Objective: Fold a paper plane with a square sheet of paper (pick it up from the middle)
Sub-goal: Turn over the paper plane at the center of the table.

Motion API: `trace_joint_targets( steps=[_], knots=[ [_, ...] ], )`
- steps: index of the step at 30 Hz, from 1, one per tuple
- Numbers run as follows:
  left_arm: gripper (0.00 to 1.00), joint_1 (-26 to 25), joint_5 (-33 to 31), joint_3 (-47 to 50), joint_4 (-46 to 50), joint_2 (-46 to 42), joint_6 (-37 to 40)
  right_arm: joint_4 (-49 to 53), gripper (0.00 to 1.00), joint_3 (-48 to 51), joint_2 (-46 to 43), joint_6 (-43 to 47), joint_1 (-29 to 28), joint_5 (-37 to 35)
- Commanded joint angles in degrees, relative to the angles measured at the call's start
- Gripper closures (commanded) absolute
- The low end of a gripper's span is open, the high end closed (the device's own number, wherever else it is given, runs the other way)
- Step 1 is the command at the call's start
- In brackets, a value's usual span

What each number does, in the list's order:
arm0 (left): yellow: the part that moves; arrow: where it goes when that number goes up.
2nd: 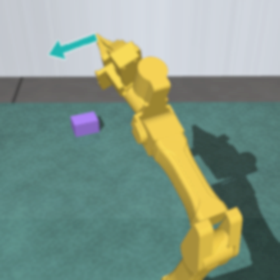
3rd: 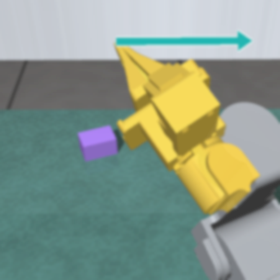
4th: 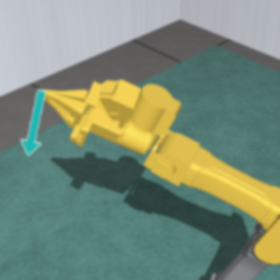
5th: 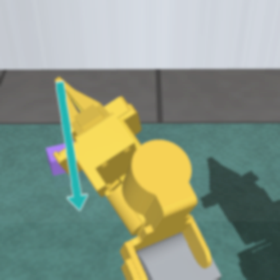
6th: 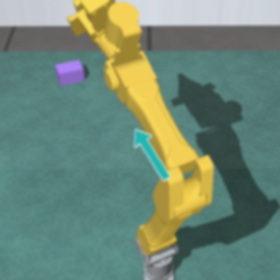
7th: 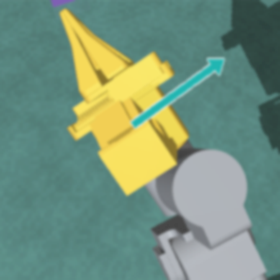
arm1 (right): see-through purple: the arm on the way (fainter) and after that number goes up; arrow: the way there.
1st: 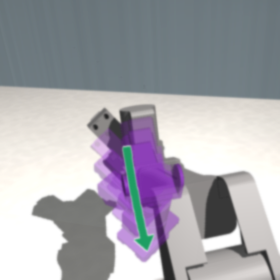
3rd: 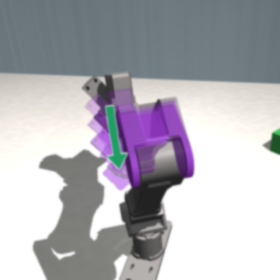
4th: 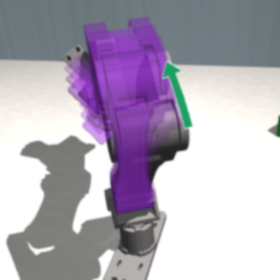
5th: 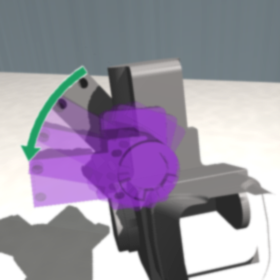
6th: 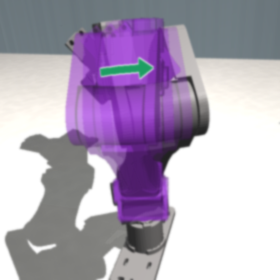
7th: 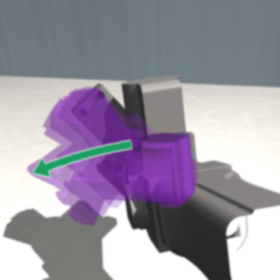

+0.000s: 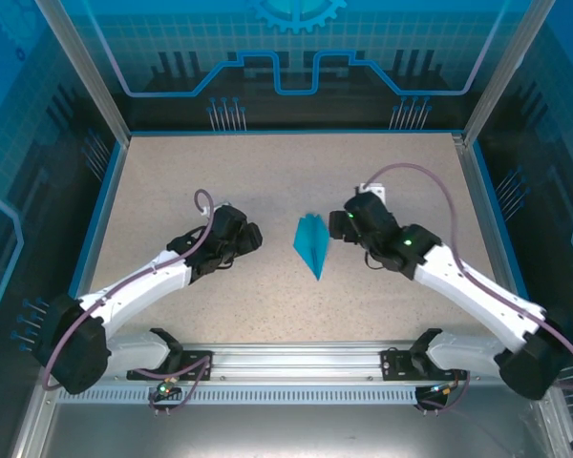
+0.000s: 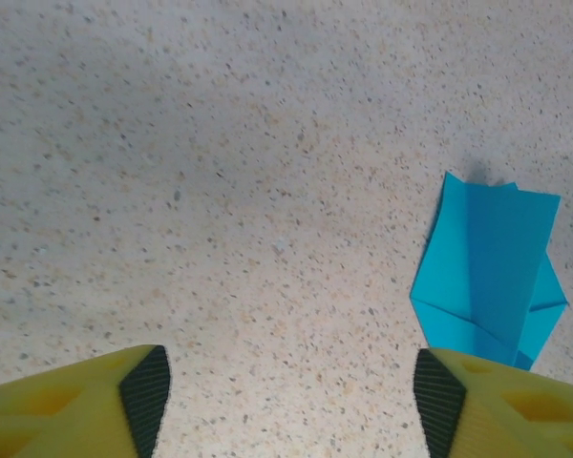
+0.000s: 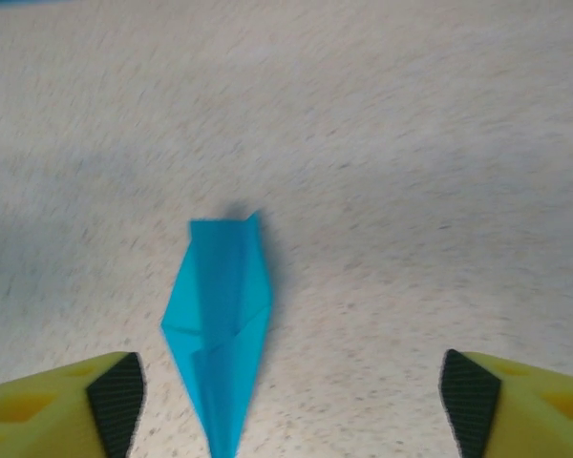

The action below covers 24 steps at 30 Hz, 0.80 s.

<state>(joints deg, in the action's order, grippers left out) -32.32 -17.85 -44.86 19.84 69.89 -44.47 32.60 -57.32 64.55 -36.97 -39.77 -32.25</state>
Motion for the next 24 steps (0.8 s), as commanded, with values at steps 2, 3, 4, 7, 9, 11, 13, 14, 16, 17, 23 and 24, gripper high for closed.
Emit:
trace_joint_targets(
  steps=[2,3,4,7,9,11,13,14,16,17,23,24],
  knots=[
    [0.20,0.76,-5.05,1.41,1.81,-2.67,3.23,2.52,0.01,4.76,-5.72,1.72,7.35,-9.89],
    [0.18,0.84,-5.78,1.55,1.89,-3.18,3.63,1.89,0.01,5.76,-6.49,2.87,9.59,-9.61],
    [0.13,0.85,-6.79,1.81,2.05,-3.77,4.29,0.84,0.00,6.59,-7.20,4.22,12.09,-9.71],
    [0.01,1.49,-10.27,2.15,2.98,-4.83,6.78,-6.44,0.01,13.30,-8.67,12.06,17.52,-8.51],
    [0.02,2.46,-13.86,1.56,5.25,-5.01,7.91,-11.92,0.01,17.53,-8.60,18.03,19.96,-7.57],
    [0.01,3.70,-16.21,1.63,5.74,-5.73,10.12,-16.12,0.01,21.10,-8.08,20.15,22.86,-6.12],
    [0.01,4.79,-18.41,1.96,5.72,-6.79,11.90,-20.90,0.01,24.65,-7.87,21.33,25.11,-4.96],
    [0.02,5.55,-19.17,2.49,5.32,-7.49,12.84,-24.06,0.01,26.70,-7.73,22.07,26.45,-3.32],
    [0.02,7.46,-19.47,3.33,4.58,-8.35,14.02,-30.96,0.00,30.21,-6.75,23.80,28.43,-0.51],
    [0.01,8.72,-19.23,3.53,4.52,-8.70,14.14,-35.14,0.01,32.15,-5.52,24.82,29.36,0.57],
    [0.02,12.73,-18.36,5.63,3.58,-10.02,16.49,-46.90,0.01,34.71,-0.12,28.09,31.34,3.25],
    [0.01,13.20,-18.11,6.19,3.00,-10.35,16.96,-49.76,0.01,35.11,0.44,29.04,31.43,3.86]
  ],
)
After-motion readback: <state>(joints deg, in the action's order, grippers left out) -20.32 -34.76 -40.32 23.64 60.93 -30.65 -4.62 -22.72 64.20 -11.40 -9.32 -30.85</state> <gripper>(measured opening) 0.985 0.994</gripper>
